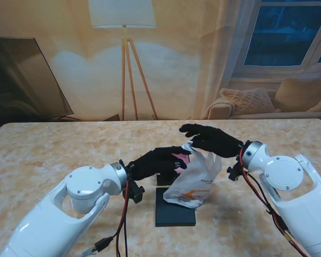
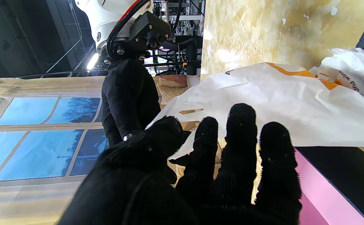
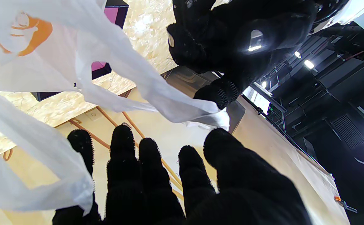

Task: Pack mini donuts into a plastic bag, tie the opening and put the bag into the gift box

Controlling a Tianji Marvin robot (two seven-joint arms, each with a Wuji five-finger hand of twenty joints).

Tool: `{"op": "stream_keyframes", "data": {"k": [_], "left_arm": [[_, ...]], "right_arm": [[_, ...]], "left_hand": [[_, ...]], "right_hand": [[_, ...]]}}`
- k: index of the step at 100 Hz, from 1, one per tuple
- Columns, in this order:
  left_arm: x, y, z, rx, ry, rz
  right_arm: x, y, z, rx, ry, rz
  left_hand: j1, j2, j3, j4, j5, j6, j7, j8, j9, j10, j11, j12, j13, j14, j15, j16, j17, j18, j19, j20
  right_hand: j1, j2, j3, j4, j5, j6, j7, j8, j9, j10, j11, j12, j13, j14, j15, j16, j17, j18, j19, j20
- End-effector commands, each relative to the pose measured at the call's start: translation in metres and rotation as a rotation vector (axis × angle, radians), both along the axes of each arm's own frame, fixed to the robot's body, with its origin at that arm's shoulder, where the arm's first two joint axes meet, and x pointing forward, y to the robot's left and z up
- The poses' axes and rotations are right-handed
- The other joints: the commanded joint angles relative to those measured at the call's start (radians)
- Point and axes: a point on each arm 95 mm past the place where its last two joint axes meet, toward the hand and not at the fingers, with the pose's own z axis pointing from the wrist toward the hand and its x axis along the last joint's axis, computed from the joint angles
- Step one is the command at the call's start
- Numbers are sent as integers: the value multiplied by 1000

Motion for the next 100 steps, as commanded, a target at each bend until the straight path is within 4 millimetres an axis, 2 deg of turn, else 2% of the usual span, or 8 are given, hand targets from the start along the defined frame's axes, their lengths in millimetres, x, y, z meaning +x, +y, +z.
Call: {"op": "stream_keyframes", "data": {"k": [1, 23, 31, 45, 52, 61, 86, 100], "left_arm": [[-4, -3, 1, -18, 23, -11], [-6, -4, 2, -79, 124, 4], [-6, -4, 2, -106, 167, 8], [-8, -3, 3, -186, 281, 38], [-8, -4, 4, -200, 295, 59], [-7, -4, 4, -199, 288, 72], [-5, -3, 4, -199, 267, 92], [-5, -2, 3, -190, 242, 95]], "right_arm": [[-3, 4, -4, 4, 18, 16], [-5, 6, -5, 11, 31, 44], [-5, 6, -5, 5, 29, 52], [-5, 5, -5, -3, 33, 63], [-5, 5, -5, 0, 35, 69], [-6, 6, -5, 5, 46, 84], [-7, 8, -5, 2, 53, 108], [-7, 8, -5, -3, 58, 111]], "left_hand": [[-27, -27, 37, 15, -27, 5, -34, -21, -26, -28, -11, -18, -8, -9, -14, -20, 7, -16, -2, -13], [-38, -43, 70, 9, -60, -33, -57, -64, -54, -18, 111, 149, -14, -45, 98, 82, 2, -32, 11, -4], [-25, -69, 83, -8, -68, -76, -44, -68, -61, -25, 105, 288, -25, -58, 106, 100, -6, -41, 8, -2], [-16, -96, 131, -9, -61, -94, -20, -62, -106, -31, 98, 364, -82, -72, 111, 141, -41, -60, -12, -1], [-23, -127, 176, -17, -63, -90, -10, -63, -134, -42, 116, 318, -103, -80, 86, 225, -59, -72, -29, -1], [-16, -143, 185, -26, -63, -82, -5, -65, -144, -66, 117, 254, -112, -77, 61, 247, -67, -74, -41, -1], [-46, -122, 204, 4, -54, -62, 3, -69, -186, -196, -79, -69, -176, -48, -80, 42, -93, -79, -91, -19], [-52, -130, 215, 2, 23, -37, 60, -29, -187, -254, -80, -118, -199, -50, -111, -17, -98, -91, -98, -20]], "right_hand": [[25, 18, 8, -17, -19, -13, -9, 9, -2, -11, 9, 8, -3, -2, -3, -2, 2, -32, 2, 1], [-10, -29, 94, -12, -19, -13, -7, 6, -4, -12, 11, 6, 1, -2, 1, -8, 31, -65, 10, -12], [-20, -54, 131, -12, -19, -13, -5, 6, -7, -10, 13, 6, 4, -5, 5, -9, 42, -79, 15, -14], [-22, -92, 207, -11, -20, -9, -3, 6, -12, -10, 20, 7, 13, -14, 15, -11, 73, -116, 26, -15], [-14, -103, 250, -11, -20, -6, -3, 5, -18, -9, 26, 6, 39, -23, 24, -16, 112, -151, 33, -21], [1, -127, 313, -6, -22, -4, -1, 7, -29, -6, 35, 3, 65, -19, 23, -32, 162, -182, 36, -40], [6, -158, 374, -5, -28, -8, 4, 11, -44, -2, 59, -1, 102, -26, 34, -51, 218, -206, 37, -72], [22, -165, 390, -2, -31, -10, 7, 13, -42, -2, 70, -2, 128, -31, 42, -53, 240, -210, 36, -81]]}}
